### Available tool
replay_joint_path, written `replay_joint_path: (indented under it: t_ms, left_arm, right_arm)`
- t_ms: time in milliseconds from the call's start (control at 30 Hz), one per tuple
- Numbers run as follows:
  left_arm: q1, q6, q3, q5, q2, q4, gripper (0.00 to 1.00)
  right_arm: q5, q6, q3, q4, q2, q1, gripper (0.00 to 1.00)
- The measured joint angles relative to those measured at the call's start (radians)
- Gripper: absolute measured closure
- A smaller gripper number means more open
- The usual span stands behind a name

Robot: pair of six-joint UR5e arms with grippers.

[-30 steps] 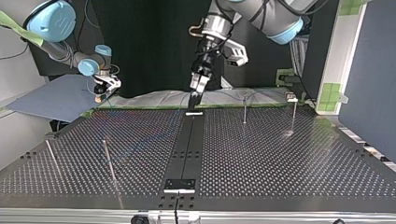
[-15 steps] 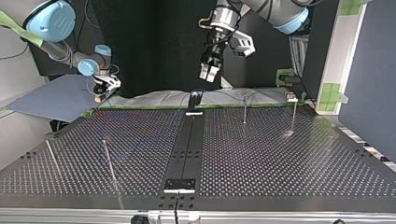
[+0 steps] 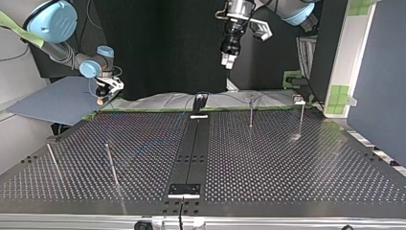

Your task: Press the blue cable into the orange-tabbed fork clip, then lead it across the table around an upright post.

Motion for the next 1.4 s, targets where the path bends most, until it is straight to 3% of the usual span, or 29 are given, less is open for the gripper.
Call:
replay_joint_path:
  t_ms: [400, 1400]
  left_arm:
    - [0.005, 0.015, -0.078, 0.03, 0.0, 0.015, 0.0]
    - [0.006, 0.016, -0.081, 0.031, 0.0, 0.016, 0.0]
  right_arm:
    - [0.0, -0.007, -0.001, 0.004, 0.0, -0.001, 1.0]
    - [0.0, -0.007, -0.001, 0.004, 0.0, -0.001, 1.0]
